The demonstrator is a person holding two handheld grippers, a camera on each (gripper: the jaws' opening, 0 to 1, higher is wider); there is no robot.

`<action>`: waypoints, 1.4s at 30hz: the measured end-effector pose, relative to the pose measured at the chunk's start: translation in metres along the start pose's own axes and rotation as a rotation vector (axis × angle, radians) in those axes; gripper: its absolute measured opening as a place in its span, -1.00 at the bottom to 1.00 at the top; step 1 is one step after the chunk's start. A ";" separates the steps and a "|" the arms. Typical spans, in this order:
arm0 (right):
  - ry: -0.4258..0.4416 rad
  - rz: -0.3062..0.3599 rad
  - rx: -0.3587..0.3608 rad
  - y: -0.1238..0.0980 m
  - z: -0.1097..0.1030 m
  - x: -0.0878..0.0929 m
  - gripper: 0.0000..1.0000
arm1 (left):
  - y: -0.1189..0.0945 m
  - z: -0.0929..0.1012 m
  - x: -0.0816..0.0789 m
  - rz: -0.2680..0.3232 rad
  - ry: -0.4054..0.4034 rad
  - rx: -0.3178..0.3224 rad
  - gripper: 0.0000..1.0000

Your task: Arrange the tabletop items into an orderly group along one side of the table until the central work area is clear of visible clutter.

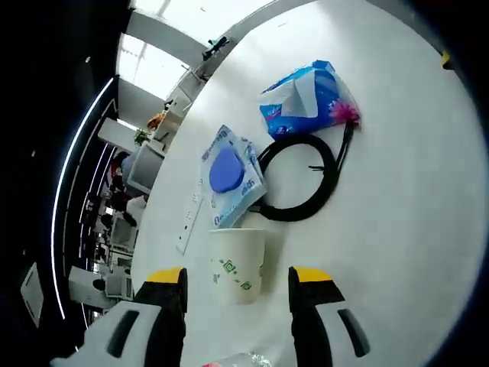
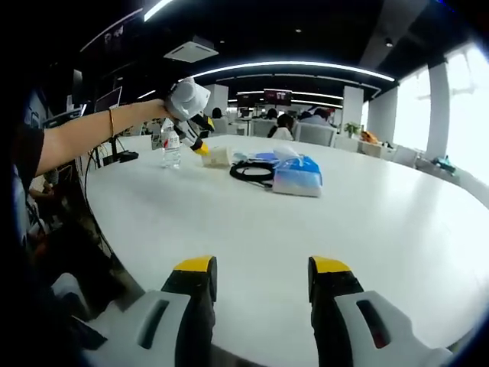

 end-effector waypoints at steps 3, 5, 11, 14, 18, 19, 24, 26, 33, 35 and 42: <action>0.002 0.001 0.001 0.000 0.002 0.000 -0.07 | 0.006 -0.004 0.002 -0.026 0.008 0.003 0.05; 0.002 0.001 0.001 0.000 0.002 0.000 -0.07 | 0.007 -0.004 0.002 -0.032 0.009 0.004 0.05; -0.002 -0.005 0.001 0.002 0.003 0.001 -0.07 | 0.015 -0.009 0.000 -0.038 -0.058 0.037 0.05; 0.001 -0.013 0.002 0.003 0.004 0.004 -0.07 | 0.023 -0.008 0.001 -0.103 -0.063 0.070 0.05; 0.021 -0.006 -0.001 0.004 0.004 0.005 -0.04 | 0.035 -0.013 -0.002 -0.110 -0.049 0.049 0.04; 0.023 -0.003 -0.005 0.004 0.005 0.004 -0.04 | 0.038 -0.015 -0.002 -0.115 -0.052 0.038 0.04; 0.018 -0.002 0.004 0.004 0.010 0.001 -0.04 | 0.048 -0.013 -0.002 -0.138 -0.031 0.047 0.04; 0.023 0.000 0.007 0.004 0.012 0.002 -0.04 | 0.050 -0.012 -0.003 -0.132 -0.029 0.058 0.04; 0.015 0.001 0.001 0.003 0.015 0.003 -0.03 | 0.059 -0.012 -0.002 -0.173 -0.006 0.057 0.04; 0.012 0.007 -0.001 0.003 0.015 0.002 -0.03 | 0.064 -0.012 -0.001 -0.185 -0.012 0.064 0.04; 0.010 0.001 0.004 0.002 0.019 0.004 -0.04 | 0.075 -0.006 0.006 -0.195 -0.073 0.062 -0.14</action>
Point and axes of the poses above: the point that each gripper's makers call its tool centre point, and the gripper's own axes: y roughly forward along the fingers, z roughly to its right, x roughly out of its underside, the point moved 6 cm from there along -y, roughly backward along the fingers, and after that the axes turned 3 degrees about -y, right-handed, at the moved point
